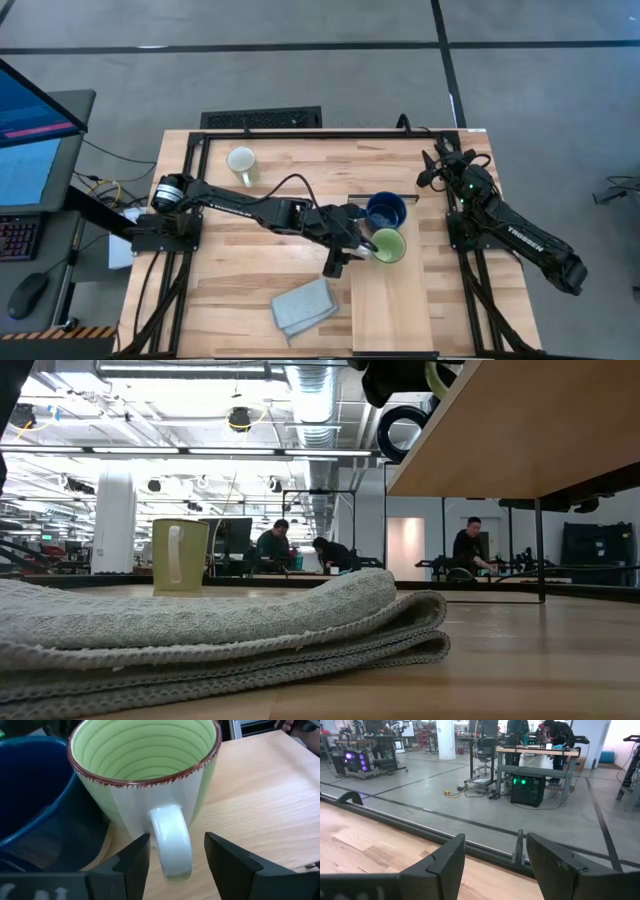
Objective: Stack small to large cups/mugs on shelf
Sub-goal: Put the light green cup on the shelf
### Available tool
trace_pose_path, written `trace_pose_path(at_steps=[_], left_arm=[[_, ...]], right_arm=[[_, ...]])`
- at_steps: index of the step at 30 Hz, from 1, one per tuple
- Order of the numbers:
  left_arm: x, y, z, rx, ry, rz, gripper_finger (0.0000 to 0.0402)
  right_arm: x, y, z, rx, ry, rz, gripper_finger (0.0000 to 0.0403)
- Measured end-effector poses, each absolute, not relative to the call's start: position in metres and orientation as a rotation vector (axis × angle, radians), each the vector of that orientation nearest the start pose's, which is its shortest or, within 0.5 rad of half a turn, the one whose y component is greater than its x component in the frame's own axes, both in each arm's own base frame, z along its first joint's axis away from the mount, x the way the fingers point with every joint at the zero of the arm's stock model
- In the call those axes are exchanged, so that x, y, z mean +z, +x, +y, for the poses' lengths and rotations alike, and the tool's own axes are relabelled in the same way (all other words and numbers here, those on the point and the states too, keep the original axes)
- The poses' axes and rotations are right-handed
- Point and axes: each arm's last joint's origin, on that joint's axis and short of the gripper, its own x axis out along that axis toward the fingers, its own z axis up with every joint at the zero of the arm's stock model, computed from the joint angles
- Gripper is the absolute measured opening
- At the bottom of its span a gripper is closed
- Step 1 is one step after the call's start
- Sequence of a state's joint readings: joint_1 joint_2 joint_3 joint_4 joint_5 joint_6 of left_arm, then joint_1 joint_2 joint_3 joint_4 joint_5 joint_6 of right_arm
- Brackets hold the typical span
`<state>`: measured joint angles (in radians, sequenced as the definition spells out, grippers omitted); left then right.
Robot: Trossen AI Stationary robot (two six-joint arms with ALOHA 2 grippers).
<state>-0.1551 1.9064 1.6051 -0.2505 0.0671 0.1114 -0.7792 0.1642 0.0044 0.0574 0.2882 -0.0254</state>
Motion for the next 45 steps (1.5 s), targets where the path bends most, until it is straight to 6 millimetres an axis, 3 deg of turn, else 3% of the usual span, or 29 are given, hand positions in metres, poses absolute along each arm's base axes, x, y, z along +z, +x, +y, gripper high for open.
trace_pose_path(at_steps=[45], left_arm=[[0.2828, 0.4376, -0.0726, -0.279, 0.084, 0.535, 0.0181]], right_arm=[[0.1572, 0.0696, -0.0804, -1.066, 0.003, 0.118, 0.0235]])
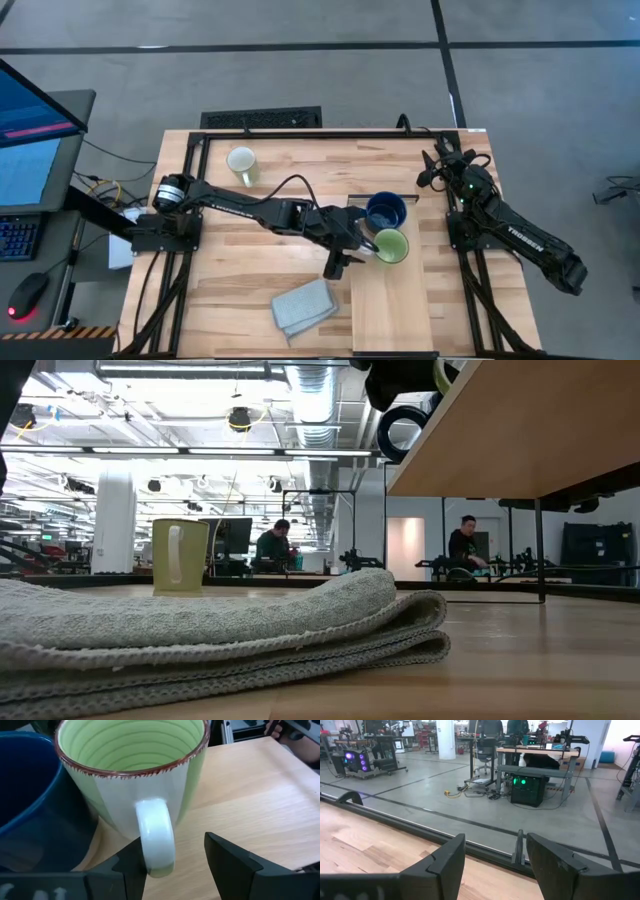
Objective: Stack small to large cups/mugs on shelf
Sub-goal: Put the light green cup on the shelf
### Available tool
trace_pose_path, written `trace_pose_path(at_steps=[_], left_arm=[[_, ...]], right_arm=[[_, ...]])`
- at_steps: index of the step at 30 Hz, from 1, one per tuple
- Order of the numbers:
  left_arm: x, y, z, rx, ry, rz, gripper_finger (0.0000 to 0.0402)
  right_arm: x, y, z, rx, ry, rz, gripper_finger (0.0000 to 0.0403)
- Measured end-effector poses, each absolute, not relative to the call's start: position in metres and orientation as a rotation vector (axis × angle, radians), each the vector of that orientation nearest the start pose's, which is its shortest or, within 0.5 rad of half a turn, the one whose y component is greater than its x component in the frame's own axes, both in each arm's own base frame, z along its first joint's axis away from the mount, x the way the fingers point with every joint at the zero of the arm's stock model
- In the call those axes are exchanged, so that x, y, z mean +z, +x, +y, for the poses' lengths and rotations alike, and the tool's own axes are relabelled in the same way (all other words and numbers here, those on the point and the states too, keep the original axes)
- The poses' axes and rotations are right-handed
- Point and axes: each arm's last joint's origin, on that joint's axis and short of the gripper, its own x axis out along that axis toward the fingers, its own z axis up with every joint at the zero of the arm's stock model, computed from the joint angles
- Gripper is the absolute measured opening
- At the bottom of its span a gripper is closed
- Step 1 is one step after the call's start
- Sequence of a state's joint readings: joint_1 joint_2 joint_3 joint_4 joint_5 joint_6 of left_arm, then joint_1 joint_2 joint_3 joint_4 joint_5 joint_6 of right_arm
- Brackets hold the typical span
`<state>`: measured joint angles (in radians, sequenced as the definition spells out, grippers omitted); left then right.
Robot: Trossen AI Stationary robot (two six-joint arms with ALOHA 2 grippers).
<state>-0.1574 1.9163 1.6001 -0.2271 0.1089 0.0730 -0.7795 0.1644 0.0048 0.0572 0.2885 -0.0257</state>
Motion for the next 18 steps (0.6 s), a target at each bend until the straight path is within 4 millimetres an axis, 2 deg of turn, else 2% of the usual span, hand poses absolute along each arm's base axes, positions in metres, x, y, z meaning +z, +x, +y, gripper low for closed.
trace_pose_path(at_steps=[18], left_arm=[[0.2863, 0.4361, -0.0703, -0.214, 0.114, 0.529, 0.0181]], right_arm=[[0.1572, 0.0696, -0.0804, -1.066, 0.003, 0.118, 0.0235]])
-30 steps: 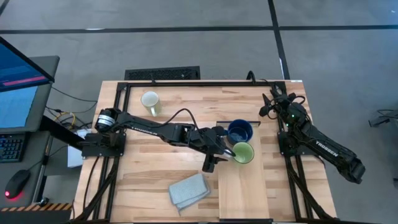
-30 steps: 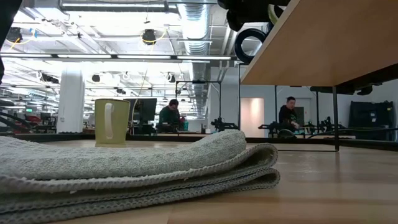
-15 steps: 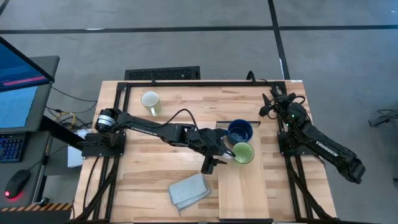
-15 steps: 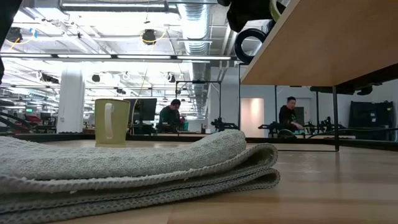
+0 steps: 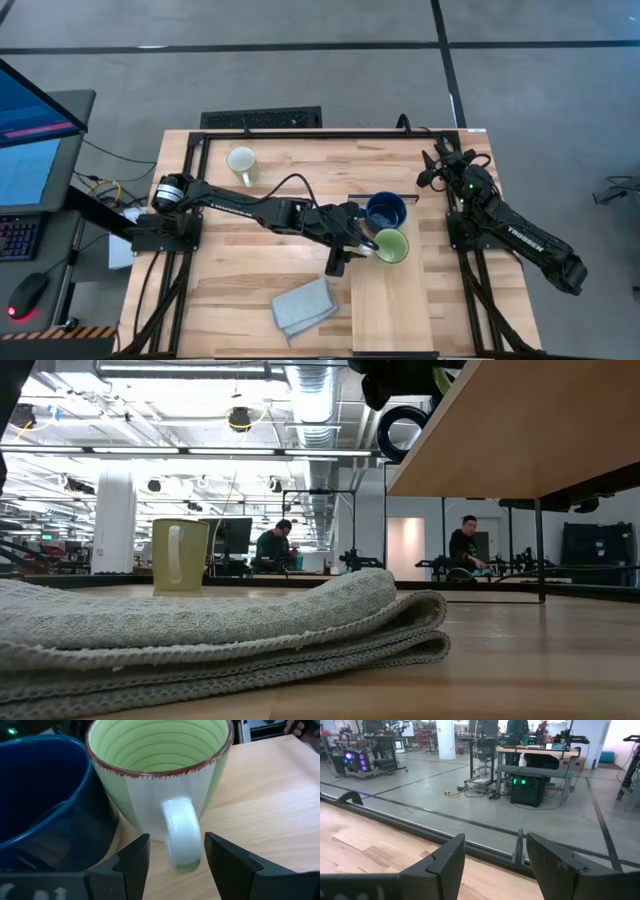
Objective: Stack small to large cups/mugs on shelf
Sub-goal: Put the light green cup on the shelf, then move the white cup to the center of the table
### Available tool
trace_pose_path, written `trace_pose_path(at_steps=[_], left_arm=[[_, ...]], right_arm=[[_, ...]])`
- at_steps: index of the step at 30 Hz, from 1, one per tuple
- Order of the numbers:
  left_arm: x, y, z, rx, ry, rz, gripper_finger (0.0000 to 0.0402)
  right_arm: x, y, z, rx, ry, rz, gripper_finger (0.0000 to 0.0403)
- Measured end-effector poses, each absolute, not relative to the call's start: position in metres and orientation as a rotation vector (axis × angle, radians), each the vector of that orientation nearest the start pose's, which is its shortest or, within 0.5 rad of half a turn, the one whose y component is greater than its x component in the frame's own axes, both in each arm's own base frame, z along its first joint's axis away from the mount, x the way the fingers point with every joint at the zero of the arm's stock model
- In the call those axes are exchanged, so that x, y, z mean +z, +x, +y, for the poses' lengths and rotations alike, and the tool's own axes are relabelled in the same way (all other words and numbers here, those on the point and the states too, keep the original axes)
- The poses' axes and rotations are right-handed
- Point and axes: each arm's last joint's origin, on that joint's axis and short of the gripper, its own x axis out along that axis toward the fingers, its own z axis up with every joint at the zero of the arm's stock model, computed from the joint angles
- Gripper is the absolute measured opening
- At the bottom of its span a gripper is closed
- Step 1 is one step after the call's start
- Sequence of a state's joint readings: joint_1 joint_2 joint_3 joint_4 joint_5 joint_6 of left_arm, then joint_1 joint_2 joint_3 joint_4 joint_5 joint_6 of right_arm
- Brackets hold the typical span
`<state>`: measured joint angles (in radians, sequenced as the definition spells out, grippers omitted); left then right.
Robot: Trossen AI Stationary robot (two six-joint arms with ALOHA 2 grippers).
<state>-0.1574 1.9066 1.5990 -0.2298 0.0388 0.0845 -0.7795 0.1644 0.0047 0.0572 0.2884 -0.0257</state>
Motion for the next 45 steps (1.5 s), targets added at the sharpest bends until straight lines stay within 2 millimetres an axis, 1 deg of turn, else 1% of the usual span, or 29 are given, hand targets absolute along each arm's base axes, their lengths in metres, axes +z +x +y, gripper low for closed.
trace_pose_path(at_steps=[6, 11, 14, 20, 24, 27, 31, 34, 37, 41, 45], left_arm=[[0.295, 0.431, -0.070, -0.210, 0.099, 0.524, 0.0181], [0.312, 0.414, -0.067, -0.192, 0.073, 0.561, 0.0181], [0.327, 0.402, -0.065, -0.182, 0.069, 0.561, 0.0181], [0.368, 0.366, -0.058, -0.154, 0.104, 0.513, 0.0181], [0.390, 0.334, -0.049, -0.014, 0.208, 0.540, 0.0181], [0.402, 0.311, -0.041, 0.083, 0.285, 0.570, 0.0181], [0.420, 0.284, -0.035, 0.128, 0.309, 0.556, 0.0181], [0.427, 0.271, -0.033, 0.111, 0.336, 0.547, 0.0181], [0.429, 0.263, -0.032, 0.106, 0.351, 0.569, 0.0181], [0.426, 0.260, -0.026, 0.166, 0.351, 0.612, 0.0181], [0.423, 0.259, -0.016, 0.199, 0.335, 0.656, 0.0181]], right_arm=[[0.157, 0.070, -0.080, -1.065, 0.002, 0.118, 0.0235], [0.157, 0.070, -0.080, -1.065, 0.002, 0.123, 0.0235], [0.156, 0.070, -0.081, -1.065, 0.004, 0.130, 0.0235], [0.157, 0.070, -0.081, -1.065, 0.004, 0.127, 0.0235], [0.156, 0.070, -0.081, -1.065, 0.004, 0.128, 0.0235], [0.156, 0.070, -0.081, -1.065, 0.005, 0.131, 0.0235], [0.156, 0.070, -0.081, -1.065, 0.007, 0.138, 0.0235], [0.155, 0.070, -0.081, -1.065, 0.008, 0.140, 0.0235], [0.155, 0.070, -0.081, -1.065, 0.008, 0.140, 0.0235], [0.155, 0.070, -0.081, -1.065, 0.008, 0.139, 0.0235], [0.155, 0.070, -0.081, -1.065, 0.008, 0.140, 0.0235]])
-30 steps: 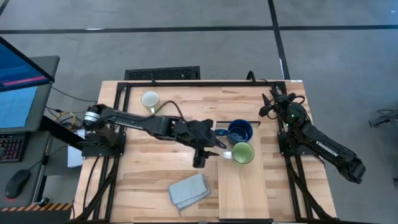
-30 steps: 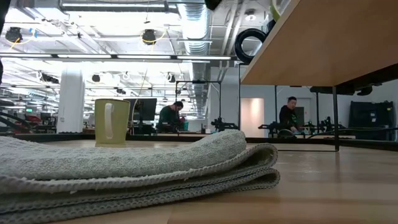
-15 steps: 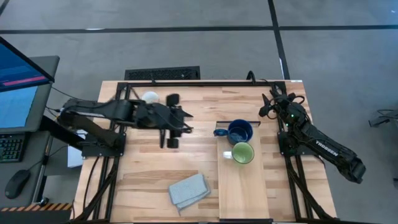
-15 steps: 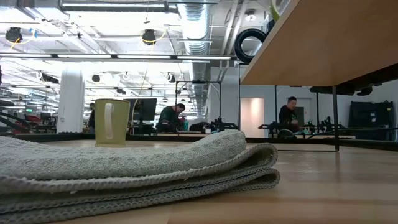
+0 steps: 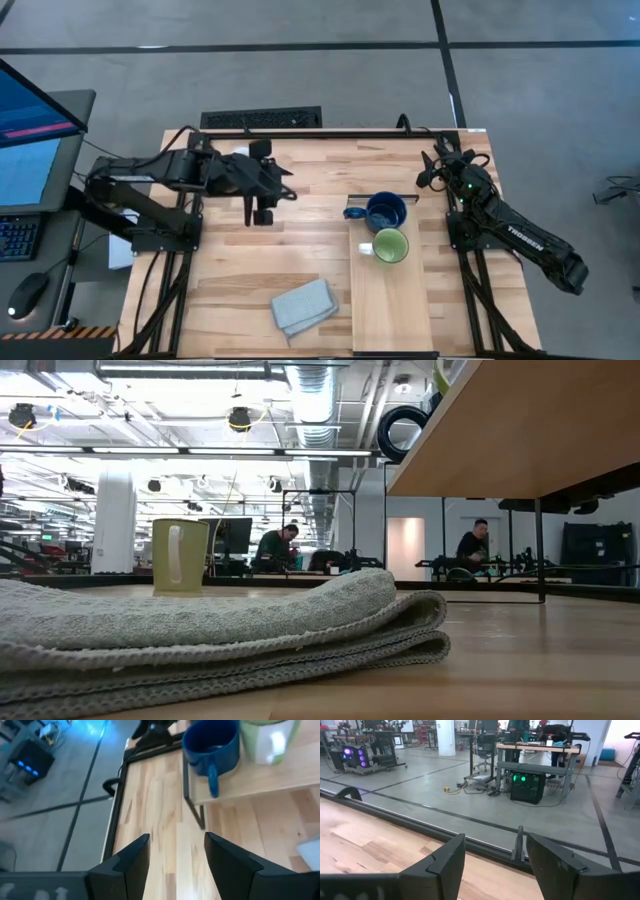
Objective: Stack small to large cups/mugs on shelf
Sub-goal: Move the white cup to the center of the table
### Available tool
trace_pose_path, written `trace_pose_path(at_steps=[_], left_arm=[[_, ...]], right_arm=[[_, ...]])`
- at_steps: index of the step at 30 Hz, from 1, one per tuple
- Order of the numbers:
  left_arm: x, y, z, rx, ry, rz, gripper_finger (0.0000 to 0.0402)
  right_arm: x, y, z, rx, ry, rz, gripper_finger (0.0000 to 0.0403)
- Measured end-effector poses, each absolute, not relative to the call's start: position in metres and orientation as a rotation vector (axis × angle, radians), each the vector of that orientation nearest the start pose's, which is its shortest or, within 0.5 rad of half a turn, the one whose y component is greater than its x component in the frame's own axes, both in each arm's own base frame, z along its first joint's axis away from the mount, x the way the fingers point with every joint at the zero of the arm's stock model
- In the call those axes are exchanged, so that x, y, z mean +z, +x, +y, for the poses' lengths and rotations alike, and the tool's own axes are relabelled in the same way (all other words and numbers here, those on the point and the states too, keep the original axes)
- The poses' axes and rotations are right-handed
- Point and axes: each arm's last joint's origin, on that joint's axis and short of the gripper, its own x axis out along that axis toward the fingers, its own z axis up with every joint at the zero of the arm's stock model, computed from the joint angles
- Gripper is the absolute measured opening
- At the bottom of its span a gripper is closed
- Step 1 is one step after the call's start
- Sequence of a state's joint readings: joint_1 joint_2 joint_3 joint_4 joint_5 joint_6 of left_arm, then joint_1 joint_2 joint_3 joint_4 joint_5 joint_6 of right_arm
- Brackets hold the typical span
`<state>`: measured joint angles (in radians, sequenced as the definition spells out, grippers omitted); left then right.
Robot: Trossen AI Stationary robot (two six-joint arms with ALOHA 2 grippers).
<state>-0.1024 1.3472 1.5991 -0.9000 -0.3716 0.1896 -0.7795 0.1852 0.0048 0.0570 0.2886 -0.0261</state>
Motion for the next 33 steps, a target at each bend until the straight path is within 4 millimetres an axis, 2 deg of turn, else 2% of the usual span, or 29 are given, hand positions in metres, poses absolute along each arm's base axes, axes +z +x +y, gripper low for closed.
trace_pose_path(at_steps=[6, 11, 17, 22, 28, 33], left_arm=[[0.405, 0.248, 0.006, 0.237, 0.290, 0.632, 0.0181], [0.385, 0.221, 0.022, 0.222, 0.253, 0.535, 0.0181], [0.352, 0.188, 0.037, 0.324, 0.286, 0.416, 0.0181], [0.322, 0.167, 0.052, 0.458, 0.273, 0.341, 0.0181], [0.289, 0.148, 0.075, 0.715, 0.201, 0.400, 0.0181], [0.270, 0.138, 0.092, 0.812, 0.145, 0.455, 0.0181]], right_arm=[[0.155, 0.070, -0.081, -1.064, 0.008, 0.139, 0.0235], [0.155, 0.070, -0.081, -1.065, 0.008, 0.139, 0.0235], [0.155, 0.070, -0.081, -1.065, 0.008, 0.139, 0.0235], [0.155, 0.070, -0.081, -1.065, 0.008, 0.139, 0.0235], [0.155, 0.070, -0.081, -1.065, 0.008, 0.139, 0.0235], [0.155, 0.070, -0.081, -1.065, 0.008, 0.139, 0.0235]])
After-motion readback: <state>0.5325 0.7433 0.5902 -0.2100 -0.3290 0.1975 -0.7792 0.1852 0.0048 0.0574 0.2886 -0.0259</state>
